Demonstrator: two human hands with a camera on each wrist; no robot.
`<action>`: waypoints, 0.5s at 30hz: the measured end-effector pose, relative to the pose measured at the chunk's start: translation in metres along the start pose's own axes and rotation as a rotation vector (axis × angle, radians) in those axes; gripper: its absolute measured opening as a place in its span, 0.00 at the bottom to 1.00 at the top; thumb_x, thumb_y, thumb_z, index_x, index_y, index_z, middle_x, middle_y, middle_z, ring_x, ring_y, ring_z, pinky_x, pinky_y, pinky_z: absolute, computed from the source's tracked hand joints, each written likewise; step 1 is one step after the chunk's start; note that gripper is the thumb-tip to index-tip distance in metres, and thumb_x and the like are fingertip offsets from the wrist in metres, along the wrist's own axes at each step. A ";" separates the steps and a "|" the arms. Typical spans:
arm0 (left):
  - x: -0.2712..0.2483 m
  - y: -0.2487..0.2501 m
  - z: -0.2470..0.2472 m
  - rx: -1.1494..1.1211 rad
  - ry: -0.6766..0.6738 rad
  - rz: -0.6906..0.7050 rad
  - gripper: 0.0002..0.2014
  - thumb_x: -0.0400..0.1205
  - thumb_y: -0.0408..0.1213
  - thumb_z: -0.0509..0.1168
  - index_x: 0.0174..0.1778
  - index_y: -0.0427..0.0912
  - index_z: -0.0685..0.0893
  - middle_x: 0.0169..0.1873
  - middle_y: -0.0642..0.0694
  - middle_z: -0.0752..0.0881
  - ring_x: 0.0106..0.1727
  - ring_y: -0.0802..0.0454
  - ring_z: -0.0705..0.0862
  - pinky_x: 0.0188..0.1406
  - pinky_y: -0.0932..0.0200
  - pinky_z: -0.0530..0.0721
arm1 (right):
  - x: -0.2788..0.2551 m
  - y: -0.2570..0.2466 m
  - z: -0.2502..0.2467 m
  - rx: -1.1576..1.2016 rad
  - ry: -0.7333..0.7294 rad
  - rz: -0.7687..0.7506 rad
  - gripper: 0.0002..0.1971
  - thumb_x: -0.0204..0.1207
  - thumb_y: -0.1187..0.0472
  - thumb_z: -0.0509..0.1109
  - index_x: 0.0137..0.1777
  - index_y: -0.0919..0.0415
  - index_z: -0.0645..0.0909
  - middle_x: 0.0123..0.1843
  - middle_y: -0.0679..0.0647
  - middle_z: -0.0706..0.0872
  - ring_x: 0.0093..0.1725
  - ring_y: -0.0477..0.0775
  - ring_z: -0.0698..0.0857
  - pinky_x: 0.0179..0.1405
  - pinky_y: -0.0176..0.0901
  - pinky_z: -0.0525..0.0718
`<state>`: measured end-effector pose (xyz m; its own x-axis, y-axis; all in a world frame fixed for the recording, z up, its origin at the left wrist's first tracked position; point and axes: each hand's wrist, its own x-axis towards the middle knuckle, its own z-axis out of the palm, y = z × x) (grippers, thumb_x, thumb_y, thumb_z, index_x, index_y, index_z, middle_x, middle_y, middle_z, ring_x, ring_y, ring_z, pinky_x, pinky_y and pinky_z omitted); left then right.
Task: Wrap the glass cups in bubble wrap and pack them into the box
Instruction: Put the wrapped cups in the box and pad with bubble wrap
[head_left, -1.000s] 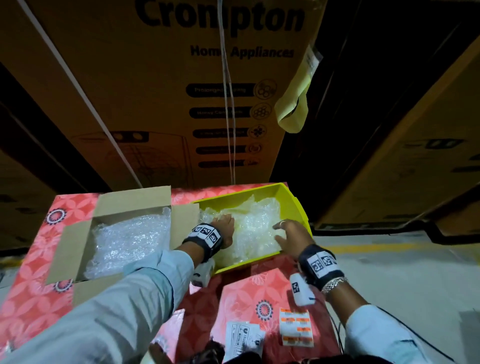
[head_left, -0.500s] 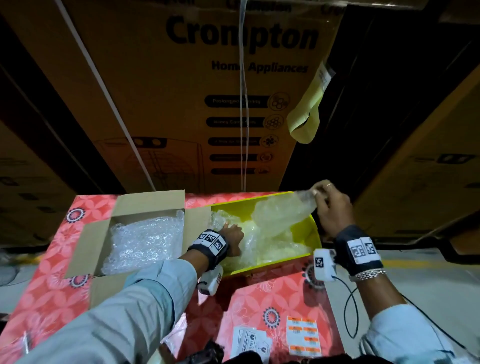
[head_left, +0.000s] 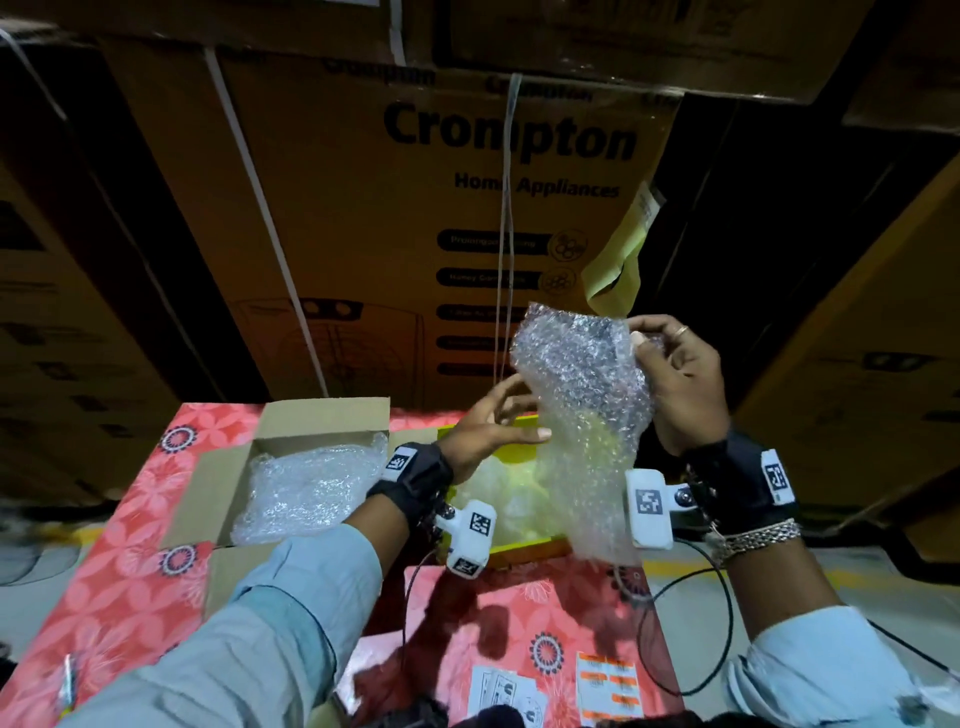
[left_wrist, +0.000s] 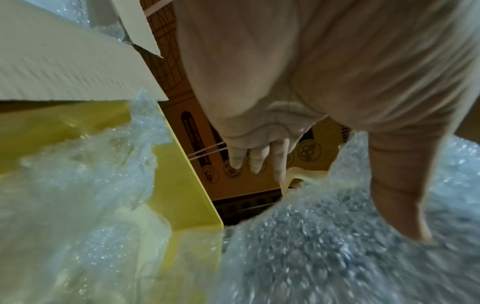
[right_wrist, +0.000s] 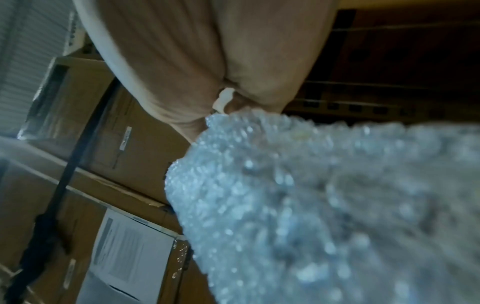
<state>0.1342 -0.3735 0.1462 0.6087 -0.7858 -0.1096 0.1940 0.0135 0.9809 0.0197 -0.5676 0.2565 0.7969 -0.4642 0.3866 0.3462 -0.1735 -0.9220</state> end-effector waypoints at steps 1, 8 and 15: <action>0.000 0.002 0.002 -0.020 -0.008 -0.025 0.50 0.66 0.35 0.85 0.84 0.45 0.70 0.76 0.42 0.82 0.79 0.47 0.79 0.80 0.47 0.77 | -0.001 0.000 0.005 0.029 -0.004 0.015 0.07 0.87 0.71 0.65 0.54 0.63 0.84 0.46 0.52 0.91 0.44 0.50 0.87 0.45 0.42 0.86; -0.023 -0.010 0.006 -0.014 -0.043 -0.119 0.07 0.78 0.28 0.78 0.45 0.40 0.87 0.41 0.47 0.91 0.43 0.52 0.89 0.53 0.54 0.90 | -0.003 0.023 0.005 0.209 0.157 0.188 0.04 0.85 0.67 0.69 0.56 0.64 0.84 0.50 0.57 0.92 0.48 0.54 0.90 0.53 0.53 0.88; -0.074 0.008 -0.038 -0.112 0.184 -0.072 0.21 0.75 0.50 0.81 0.49 0.39 0.82 0.49 0.41 0.86 0.46 0.45 0.84 0.46 0.47 0.80 | -0.026 0.058 0.011 0.412 -0.057 0.451 0.30 0.62 0.46 0.86 0.60 0.61 0.87 0.50 0.53 0.94 0.44 0.46 0.91 0.41 0.35 0.89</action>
<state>0.1201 -0.2916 0.1556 0.7182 -0.6613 -0.2165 0.3201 0.0377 0.9466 0.0249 -0.5561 0.1930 0.9307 -0.3647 -0.0288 0.1226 0.3851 -0.9147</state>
